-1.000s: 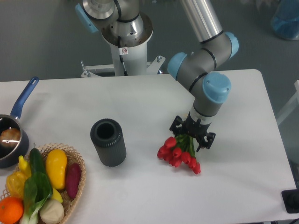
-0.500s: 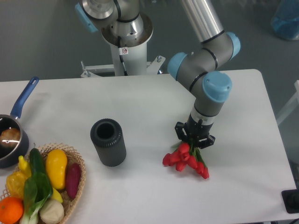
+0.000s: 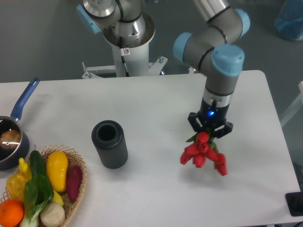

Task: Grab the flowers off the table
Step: 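Lift the gripped tulip bunch up off the table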

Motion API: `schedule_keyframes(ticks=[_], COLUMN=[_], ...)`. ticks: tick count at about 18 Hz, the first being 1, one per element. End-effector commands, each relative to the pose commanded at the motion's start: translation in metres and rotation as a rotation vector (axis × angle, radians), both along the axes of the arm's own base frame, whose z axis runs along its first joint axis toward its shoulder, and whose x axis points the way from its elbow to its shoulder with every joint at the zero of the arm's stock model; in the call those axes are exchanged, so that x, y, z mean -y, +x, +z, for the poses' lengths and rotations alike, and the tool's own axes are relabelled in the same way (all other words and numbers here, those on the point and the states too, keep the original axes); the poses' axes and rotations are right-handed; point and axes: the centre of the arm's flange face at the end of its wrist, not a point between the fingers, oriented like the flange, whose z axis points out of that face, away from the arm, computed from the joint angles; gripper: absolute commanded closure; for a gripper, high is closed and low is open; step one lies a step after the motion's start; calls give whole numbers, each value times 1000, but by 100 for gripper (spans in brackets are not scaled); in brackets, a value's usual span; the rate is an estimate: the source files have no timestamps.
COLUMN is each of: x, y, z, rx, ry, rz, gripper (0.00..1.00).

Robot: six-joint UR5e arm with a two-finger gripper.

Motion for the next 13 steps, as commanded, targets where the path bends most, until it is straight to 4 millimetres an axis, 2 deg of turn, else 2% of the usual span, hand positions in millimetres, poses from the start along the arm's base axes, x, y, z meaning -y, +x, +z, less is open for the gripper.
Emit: schedule_keyframes(ticks=[6,13], x=[-1,14], y=[-14,-17], z=[56,82], rx=[-58,-9], ry=[-39,-131], rz=[17,-10], gripper=[100,100])
